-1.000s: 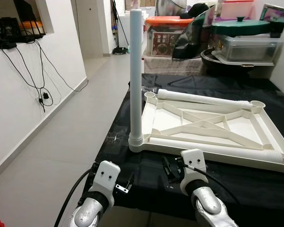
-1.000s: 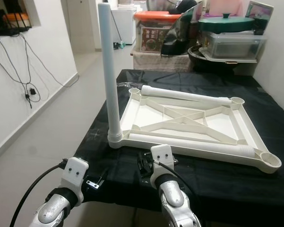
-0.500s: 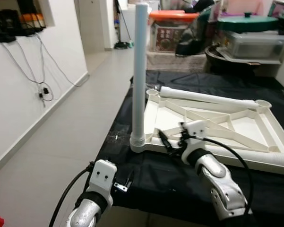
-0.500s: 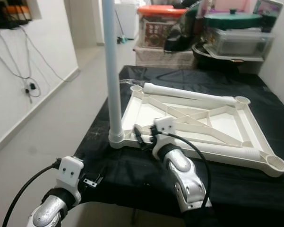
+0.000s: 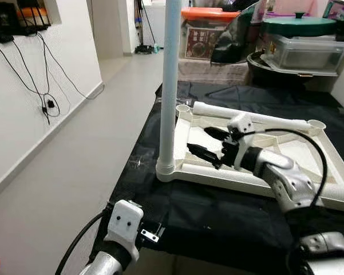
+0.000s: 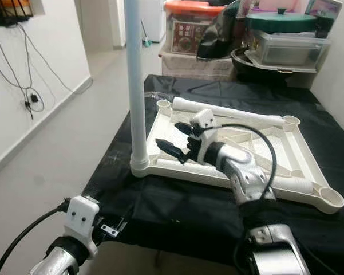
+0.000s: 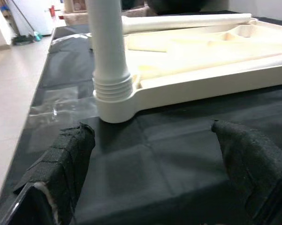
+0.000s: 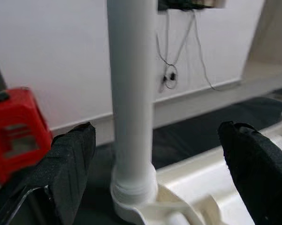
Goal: Building children table
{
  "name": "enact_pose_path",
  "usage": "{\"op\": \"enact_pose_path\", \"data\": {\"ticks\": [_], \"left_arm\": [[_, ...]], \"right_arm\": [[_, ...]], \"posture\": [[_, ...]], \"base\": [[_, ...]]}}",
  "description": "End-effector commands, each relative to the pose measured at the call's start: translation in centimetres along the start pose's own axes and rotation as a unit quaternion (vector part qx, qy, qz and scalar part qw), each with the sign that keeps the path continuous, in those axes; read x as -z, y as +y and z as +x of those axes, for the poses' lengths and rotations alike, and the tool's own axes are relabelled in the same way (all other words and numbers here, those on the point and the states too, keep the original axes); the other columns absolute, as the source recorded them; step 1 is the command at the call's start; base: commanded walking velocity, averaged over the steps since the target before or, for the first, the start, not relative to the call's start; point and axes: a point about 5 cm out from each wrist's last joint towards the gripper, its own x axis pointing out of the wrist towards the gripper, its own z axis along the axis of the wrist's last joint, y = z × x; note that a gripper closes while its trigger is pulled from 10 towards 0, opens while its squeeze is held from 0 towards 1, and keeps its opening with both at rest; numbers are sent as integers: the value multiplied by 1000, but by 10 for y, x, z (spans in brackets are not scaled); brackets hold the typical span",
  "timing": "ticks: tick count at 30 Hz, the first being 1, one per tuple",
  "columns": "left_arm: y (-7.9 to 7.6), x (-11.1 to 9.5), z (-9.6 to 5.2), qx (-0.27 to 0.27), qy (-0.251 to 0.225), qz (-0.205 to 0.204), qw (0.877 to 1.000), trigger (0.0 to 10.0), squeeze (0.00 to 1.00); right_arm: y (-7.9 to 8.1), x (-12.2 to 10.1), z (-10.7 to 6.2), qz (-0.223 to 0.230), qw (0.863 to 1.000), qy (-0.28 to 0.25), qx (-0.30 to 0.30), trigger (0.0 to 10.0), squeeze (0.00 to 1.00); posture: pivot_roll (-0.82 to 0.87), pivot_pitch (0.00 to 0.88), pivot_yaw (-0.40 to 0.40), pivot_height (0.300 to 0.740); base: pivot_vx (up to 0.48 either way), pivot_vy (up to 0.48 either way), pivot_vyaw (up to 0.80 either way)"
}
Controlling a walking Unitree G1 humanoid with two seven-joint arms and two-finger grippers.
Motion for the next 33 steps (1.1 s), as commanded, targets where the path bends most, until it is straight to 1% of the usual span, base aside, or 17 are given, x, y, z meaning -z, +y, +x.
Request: {"op": "enact_pose_path", "data": {"ticks": [1, 3, 4, 5, 7, 10, 11, 12, 16, 18, 22, 26, 31, 33], "left_arm": [[0, 1, -3, 0, 8, 1, 1000, 10000, 0], [-3, -2, -6, 0, 8, 0, 1000, 10000, 0], [-3, -2, -6, 0, 8, 0, 1000, 10000, 0], [-5, -4, -8, 1, 7, -1, 1000, 10000, 0], [-5, -4, -8, 1, 7, -1, 1000, 10000, 0], [-8, -6, -13, 3, 8, -3, 1000, 10000, 0], [-8, -6, -13, 3, 8, -3, 1000, 10000, 0], [-9, -6, -14, 4, 11, -5, 1000, 10000, 0], [-9, -6, -15, 6, 13, -6, 1000, 10000, 0], [-9, -7, -16, 7, 15, -5, 1000, 10000, 0], [-9, -8, -16, 8, 16, -4, 1000, 10000, 0], [-10, -8, -17, 8, 17, -3, 1000, 10000, 0], [-11, -8, -17, 8, 17, -4, 1000, 10000, 0], [-12, -9, -17, 8, 17, -5, 1000, 10000, 0]], "right_arm": [[1, 3, 3, 5, 1000, 1, -10, 10000, 0], [1, 0, 12, 4, 1000, -5, -17, 10000, 0], [1, 0, 12, 4, 1000, -5, -17, 10000, 0], [1, -2, 16, 6, 1000, -8, -19, 10000, 0], [1, -2, 16, 6, 1000, -8, -19, 10000, 0], [2, -6, 26, 6, 1000, -18, -24, 10000, 0], [2, -6, 26, 6, 1000, -18, -24, 10000, 0], [2, -8, 32, 7, 999, -27, -23, 10000, 0], [3, -10, 36, 10, 999, -34, -29, 10000, 0], [7, -14, 42, 9, 998, -42, -39, 10000, 0], [8, -16, 48, 6, 998, -49, -45, 10000, 0], [12, -20, 57, 7, 997, -60, -53, 10000, 0], [15, -22, 62, 9, 996, -66, -58, 10000, 0], [19, -23, 70, 13, 995, -70, -63, 10000, 0]], "posture": [[102, 104, -57, 740], [107, 129, -65, 740], [107, 129, -65, 740], [109, 138, -70, 740], [109, 138, -70, 740], [110, 146, -70, 740], [110, 146, -70, 740], [115, 146, -71, 740], [117, 144, -68, 740], [119, 142, -71, 740], [121, 141, -71, 740], [125, 136, -75, 740], [126, 138, -75, 740], [124, 135, -82, 740]], "base": [[0, 0, 0], [0, 0, 0], [0, 0, 0], [0, 0, 0], [0, 0, 0], [0, 0, 0], [0, 0, 0], [0, 0, 0], [0, 0, 0], [0, 0, 0], [0, 0, 0], [0, 0, 0], [0, 0, 0], [0, 0, 0]]}}
